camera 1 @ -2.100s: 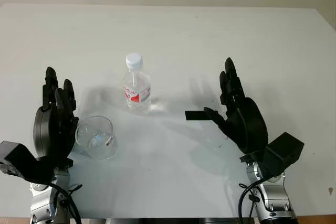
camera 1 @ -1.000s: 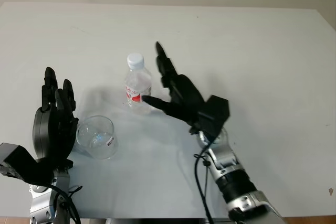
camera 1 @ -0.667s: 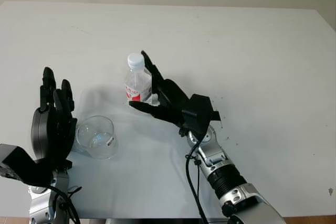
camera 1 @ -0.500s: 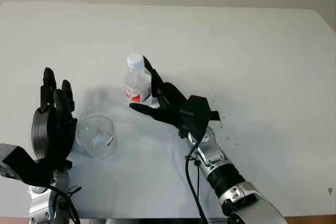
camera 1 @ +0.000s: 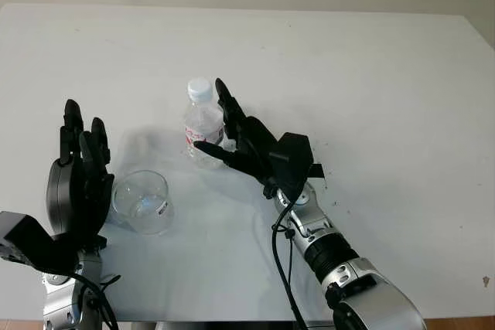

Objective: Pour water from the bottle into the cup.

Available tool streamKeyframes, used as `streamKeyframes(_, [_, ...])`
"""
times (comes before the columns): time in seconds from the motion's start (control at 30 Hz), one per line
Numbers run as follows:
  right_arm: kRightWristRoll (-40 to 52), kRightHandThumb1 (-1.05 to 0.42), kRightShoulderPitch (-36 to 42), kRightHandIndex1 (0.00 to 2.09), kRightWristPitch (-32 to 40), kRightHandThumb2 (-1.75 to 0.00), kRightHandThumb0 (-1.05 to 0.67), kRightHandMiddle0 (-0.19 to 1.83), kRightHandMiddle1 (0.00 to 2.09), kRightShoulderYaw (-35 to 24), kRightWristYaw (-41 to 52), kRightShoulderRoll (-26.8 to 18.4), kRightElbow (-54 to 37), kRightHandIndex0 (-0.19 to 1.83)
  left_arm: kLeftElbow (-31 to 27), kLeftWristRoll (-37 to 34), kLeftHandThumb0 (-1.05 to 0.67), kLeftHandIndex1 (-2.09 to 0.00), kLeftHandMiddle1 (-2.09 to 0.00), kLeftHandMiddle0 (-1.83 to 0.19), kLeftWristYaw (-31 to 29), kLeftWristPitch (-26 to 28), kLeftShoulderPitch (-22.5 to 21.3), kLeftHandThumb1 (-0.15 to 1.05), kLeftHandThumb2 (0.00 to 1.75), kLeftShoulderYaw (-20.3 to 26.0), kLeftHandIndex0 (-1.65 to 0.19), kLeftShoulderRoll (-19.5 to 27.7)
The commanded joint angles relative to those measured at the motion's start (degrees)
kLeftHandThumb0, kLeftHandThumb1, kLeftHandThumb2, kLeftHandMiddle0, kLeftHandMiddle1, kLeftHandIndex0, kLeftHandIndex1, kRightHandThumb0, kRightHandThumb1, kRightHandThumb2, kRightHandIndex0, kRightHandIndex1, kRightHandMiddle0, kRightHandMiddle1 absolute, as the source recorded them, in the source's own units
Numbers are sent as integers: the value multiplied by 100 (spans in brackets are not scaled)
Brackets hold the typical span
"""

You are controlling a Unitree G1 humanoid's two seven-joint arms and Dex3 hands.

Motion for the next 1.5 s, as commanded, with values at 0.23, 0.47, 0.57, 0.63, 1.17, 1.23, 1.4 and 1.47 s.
streamKeyframes(0.23, [117, -89, -514, 0, -5, -5, -82, -19, 0, 34, 697, 672, 354, -19, 59, 57, -75, -6, -6, 10, 72, 2, 119, 105, 63, -43, 15, -105])
streamKeyframes(0.47, [-11, -88, -890, 0, -80, -5, -86, -19, 0, 93, 1118, 584, 618, -19, 99, 21, -74, -5, -5, 11, 64, -40, 97, 105, 62, -62, 16, -150])
streamKeyframes(0.57, [-50, -87, -1029, 0, 50, -4, -86, -19, 0, 62, 1112, 593, 688, -19, 123, 36, -74, -6, -6, 9, 86, -79, 84, 105, 62, -67, 15, -184])
streamKeyframes(0.63, [-29, -85, -1107, 0, 116, -4, -78, -16, 2, 15, 1077, 623, 751, -19, 125, 21, -74, -6, -6, 10, 89, -66, 79, 105, 62, -64, 16, -195])
streamKeyframes(1.17, [-922, -105, -1254, 209, -148, -29, -40, 183, 209, 414, 148, 466, 1006, 183, 155, 76, -74, -6, -6, 9, 163, -95, 49, 105, 63, -51, 15, -232])
streamKeyframes(1.23, [-1036, -105, -1234, 209, -201, -36, -38, 183, 209, 488, 206, 402, 946, 183, 166, 70, -74, -6, -6, 8, 161, -106, 44, 105, 62, -46, 15, -240])
streamKeyframes(1.4, [-1284, -105, -1190, 209, -444, -37, -32, 183, 209, 595, 186, 290, 897, 183, 208, 68, -73, -6, -5, 9, 157, -114, 12, 105, 62, -40, 15, -242])
streamKeyframes(1.47, [-1341, -105, -1196, 209, -508, -39, -29, 183, 209, 588, 110, 274, 919, 183, 236, 58, -73, -6, -5, 8, 150, -116, -10, 105, 62, -33, 15, -240])
